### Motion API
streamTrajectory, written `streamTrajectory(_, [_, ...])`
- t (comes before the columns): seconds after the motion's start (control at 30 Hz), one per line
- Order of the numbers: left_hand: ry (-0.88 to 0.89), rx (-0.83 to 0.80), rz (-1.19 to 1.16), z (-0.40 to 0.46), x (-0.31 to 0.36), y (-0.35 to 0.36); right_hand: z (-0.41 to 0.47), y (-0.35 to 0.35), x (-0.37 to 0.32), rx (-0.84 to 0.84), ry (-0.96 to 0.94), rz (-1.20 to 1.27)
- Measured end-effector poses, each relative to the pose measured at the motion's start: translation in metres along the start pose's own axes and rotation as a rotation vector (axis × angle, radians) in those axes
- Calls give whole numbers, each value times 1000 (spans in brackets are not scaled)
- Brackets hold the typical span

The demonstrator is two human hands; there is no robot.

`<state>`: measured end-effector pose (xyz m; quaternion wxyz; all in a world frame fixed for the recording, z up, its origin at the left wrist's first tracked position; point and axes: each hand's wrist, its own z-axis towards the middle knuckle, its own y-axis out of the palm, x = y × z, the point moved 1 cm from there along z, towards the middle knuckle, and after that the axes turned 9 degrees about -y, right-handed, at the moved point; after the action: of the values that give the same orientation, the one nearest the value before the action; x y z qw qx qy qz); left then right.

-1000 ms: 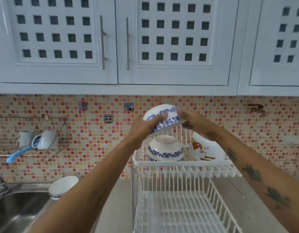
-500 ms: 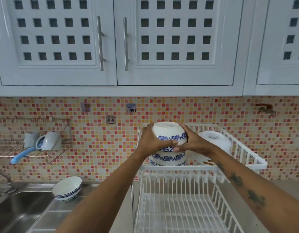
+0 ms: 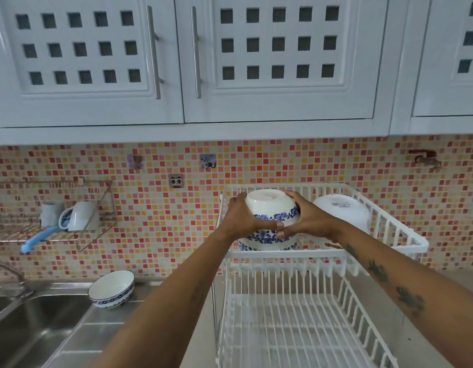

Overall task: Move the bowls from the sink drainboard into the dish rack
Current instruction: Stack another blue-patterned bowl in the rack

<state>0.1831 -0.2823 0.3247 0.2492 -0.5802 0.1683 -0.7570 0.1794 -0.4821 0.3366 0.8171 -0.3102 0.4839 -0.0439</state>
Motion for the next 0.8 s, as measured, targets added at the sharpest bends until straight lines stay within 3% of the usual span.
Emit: streamTrajectory(0.8, [-51, -89, 121, -3, -2, 4, -4, 7, 7, -96, 100, -125])
